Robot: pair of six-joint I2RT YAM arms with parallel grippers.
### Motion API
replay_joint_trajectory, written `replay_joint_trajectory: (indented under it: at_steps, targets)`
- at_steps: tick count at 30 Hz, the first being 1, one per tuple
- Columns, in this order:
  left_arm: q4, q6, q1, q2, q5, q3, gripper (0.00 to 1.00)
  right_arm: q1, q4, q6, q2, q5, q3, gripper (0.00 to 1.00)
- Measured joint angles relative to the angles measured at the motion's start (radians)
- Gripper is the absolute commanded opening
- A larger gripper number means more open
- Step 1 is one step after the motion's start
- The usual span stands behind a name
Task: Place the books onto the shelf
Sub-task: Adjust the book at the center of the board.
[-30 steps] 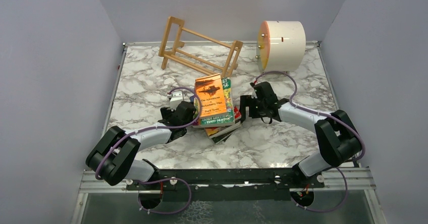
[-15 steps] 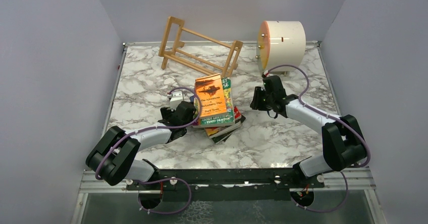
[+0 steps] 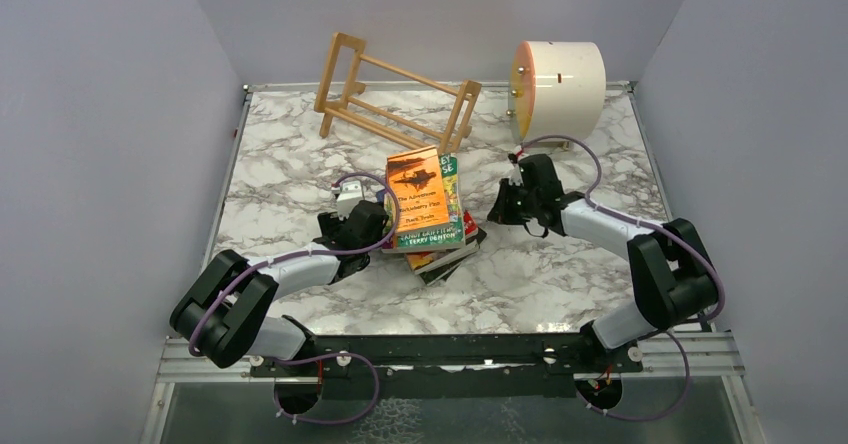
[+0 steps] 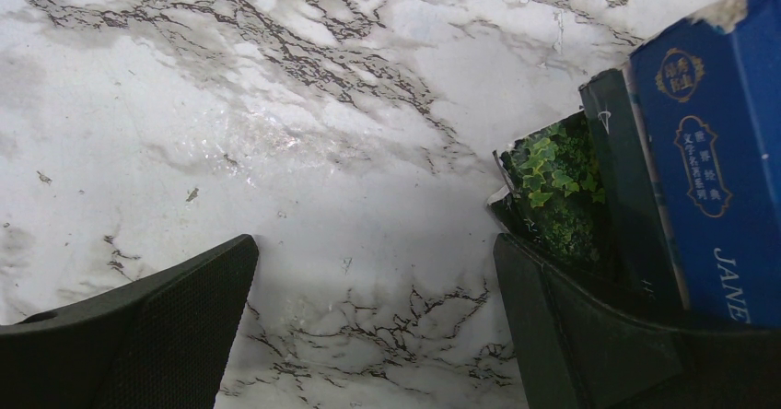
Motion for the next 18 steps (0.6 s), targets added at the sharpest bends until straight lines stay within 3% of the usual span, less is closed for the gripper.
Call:
replay_joint_trajectory:
  at_steps: [18]
  targets:
    - [0.000,0.000,0.000,0.000,0.000,0.000,0.99,-0.002,0.139,0.000,0.096,-0.125,-0.058,0.01]
